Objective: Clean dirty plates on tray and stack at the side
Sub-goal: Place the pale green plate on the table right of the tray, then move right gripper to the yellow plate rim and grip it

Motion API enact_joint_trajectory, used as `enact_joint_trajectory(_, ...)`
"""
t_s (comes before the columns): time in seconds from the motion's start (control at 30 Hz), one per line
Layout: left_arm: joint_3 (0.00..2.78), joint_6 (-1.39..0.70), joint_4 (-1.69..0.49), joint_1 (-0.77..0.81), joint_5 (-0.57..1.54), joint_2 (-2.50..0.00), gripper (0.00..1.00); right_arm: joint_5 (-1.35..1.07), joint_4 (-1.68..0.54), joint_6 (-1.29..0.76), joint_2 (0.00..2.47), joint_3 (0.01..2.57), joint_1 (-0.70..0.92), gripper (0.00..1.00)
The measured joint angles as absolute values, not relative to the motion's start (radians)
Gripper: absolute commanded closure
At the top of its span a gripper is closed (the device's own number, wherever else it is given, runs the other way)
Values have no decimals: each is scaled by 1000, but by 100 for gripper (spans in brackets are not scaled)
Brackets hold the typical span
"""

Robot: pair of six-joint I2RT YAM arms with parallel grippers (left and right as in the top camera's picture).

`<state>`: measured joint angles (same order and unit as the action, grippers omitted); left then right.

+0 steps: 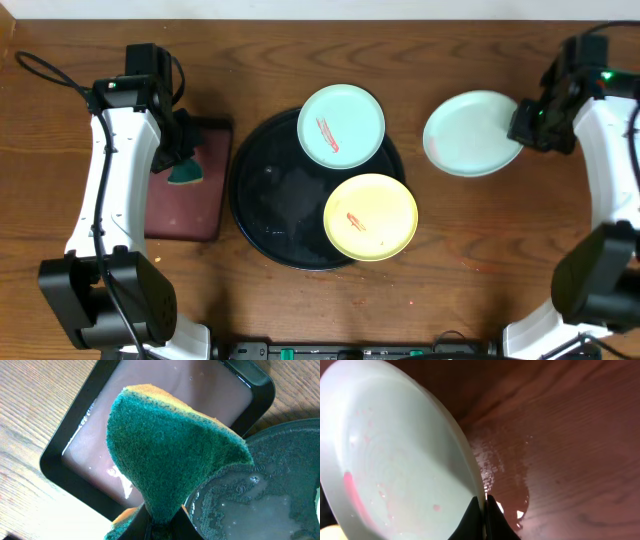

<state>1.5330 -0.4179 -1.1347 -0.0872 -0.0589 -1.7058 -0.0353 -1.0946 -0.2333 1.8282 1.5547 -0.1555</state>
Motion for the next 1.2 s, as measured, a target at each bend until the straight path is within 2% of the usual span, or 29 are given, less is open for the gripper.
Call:
enact_joint_trajectory(0.33, 1533, -418, -1133, -87, -59, -1706, 93, -35, -981, -216, 1845, 1362, -156, 98)
enact_joint_trajectory(0.37, 1533, -418, -1133, -87, -59, -1706, 92, -33, -979, -216, 1845, 1354, -156, 97)
enact_joint_trajectory(0.47, 1533, -418, -1133, -87, -59, -1706, 92, -30, -979, -212, 1845, 1346, -156, 85)
enact_joint_trajectory(0.63, 1533, -418, -1126, -87, -59, -1706, 93, -37, -983, -197, 1845, 1346, -157, 82)
enact_joint_trajectory(0.97, 1533, -418, -1114, -87, -59, -1706, 93, -276, -1224, -49, 1845, 1508, -145, 76)
enact_joint_trajectory(1.2, 1533, -418, -1113, -87, -59, -1706, 93, -360, -1248, 6, 1845, 1484, -10, 76)
